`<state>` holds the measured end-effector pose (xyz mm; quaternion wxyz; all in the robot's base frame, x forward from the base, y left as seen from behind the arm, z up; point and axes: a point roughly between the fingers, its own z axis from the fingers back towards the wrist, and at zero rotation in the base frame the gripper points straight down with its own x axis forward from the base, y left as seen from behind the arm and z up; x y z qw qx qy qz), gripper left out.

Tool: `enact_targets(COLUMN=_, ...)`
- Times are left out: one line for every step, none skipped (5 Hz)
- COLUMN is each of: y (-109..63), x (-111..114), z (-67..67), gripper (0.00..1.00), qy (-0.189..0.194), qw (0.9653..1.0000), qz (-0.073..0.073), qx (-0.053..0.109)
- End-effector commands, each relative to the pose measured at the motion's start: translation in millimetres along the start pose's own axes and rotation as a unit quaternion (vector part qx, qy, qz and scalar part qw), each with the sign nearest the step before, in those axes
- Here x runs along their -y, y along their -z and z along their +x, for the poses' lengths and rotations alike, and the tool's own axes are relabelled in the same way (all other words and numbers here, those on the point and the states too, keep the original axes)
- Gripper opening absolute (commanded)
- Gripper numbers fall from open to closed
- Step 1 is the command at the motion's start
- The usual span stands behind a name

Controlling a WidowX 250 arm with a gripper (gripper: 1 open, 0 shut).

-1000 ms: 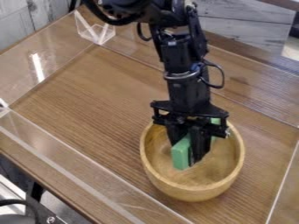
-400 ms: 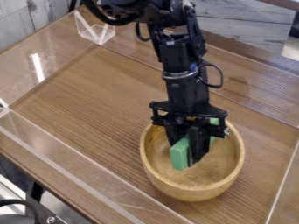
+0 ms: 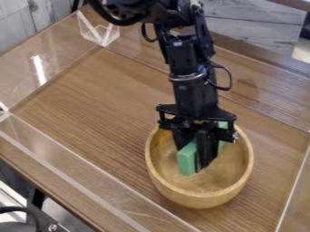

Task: Put the green block in the brown bowl

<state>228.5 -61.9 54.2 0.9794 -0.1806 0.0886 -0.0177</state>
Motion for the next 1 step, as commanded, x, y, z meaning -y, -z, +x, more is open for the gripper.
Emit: enact_targets(y=-13.2, x=3.0, z=9.7, gripper=0.0, qy=0.008, qw=0.9997, qz=-0.003, qx=0.025)
